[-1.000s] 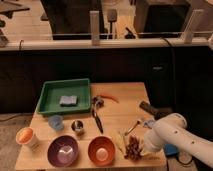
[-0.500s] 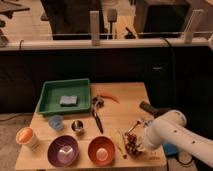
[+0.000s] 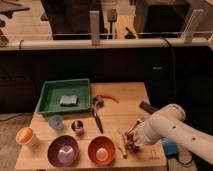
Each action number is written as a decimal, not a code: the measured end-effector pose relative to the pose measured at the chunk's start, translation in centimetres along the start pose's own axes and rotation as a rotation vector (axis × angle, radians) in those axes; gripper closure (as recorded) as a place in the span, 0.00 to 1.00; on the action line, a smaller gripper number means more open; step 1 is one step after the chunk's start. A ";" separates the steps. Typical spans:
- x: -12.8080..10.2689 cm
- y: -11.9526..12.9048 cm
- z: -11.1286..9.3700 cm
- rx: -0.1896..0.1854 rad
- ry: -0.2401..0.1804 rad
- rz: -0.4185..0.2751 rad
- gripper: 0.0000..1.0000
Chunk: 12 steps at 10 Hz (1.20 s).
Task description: Place grapes in red bowl
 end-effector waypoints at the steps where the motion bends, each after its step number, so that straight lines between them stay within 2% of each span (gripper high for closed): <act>1: -0.2 -0.3 -0.2 0.007 0.000 -0.008 0.98; 6: -2.7 -1.0 -3.2 0.038 -0.014 -0.068 0.98; 9: -3.7 -0.9 -3.4 0.049 -0.024 -0.099 0.98; 12: -6.1 -1.2 -4.8 0.062 -0.037 -0.149 0.98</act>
